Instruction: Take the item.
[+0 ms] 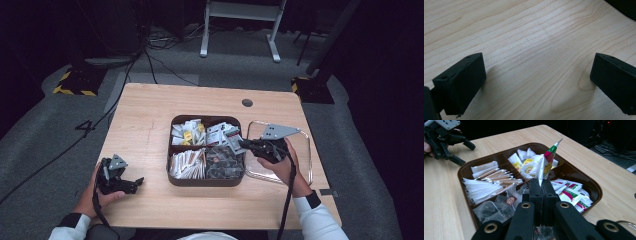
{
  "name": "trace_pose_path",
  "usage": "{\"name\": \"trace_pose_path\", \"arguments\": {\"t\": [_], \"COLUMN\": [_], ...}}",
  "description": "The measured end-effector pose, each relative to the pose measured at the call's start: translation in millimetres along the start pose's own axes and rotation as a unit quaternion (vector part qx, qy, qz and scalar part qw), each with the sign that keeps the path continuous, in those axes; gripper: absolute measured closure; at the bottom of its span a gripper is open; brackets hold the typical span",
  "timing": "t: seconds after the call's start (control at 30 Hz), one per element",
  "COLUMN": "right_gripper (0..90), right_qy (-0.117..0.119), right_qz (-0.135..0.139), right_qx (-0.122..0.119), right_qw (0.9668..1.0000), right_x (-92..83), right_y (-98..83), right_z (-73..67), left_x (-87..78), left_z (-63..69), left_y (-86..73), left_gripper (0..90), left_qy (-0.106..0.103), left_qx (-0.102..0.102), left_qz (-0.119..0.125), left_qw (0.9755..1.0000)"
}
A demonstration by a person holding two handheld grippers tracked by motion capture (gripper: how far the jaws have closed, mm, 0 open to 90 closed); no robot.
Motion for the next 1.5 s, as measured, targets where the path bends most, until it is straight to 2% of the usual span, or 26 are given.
{"name": "trace_pose_path", "arguments": {"t": [0.4,0.67,0.97,1.27,1.5], "right_gripper": [89.6,89.6,89.6,89.5,89.3], "right_qy": [0.025,0.055,0.085,0.125,0.161], "right_qz": [-0.002,-0.012,-0.032,-0.054,-0.088], "right_qx": [-0.016,-0.034,-0.056,-0.075,-0.094], "right_qw": [0.9996,0.9979,0.9943,0.9878,0.9785], "right_x": [-12.7,-14.0,-8.6,-1.1,8.6], "right_y": [-9.2,-17.0,-29.5,-43.7,-62.1], "right_z": [-22.7,-49.0,-77.5,-106.7,-135.2], "left_x": [0.0,0.0,0.1,0.0,0.1], "left_z": [0.0,0.0,0.0,0.0,0.0], "left_y": [0.0,0.0,0.0,0.0,0.1], "left_gripper": [0.5,0.4,0.5,0.4,0.4], "left_qy": [0.0,0.0,-0.001,0.0,-0.001], "left_qx": [0.0,0.0,0.0,0.0,0.0], "left_qz": [0.0,0.0,0.0,0.0,0.0], "left_qw": [1.0,1.0,1.0,1.0,1.0]}}
Point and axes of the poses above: each handheld gripper's, and its own axes: x roughly forward along the jaws, y roughly out of its top, z roughly to its right, the point moved 9 cm from there along x, roughly forward along the jaws, and after that the axes turned 7 degrees about -y, right-handed, at the moved point
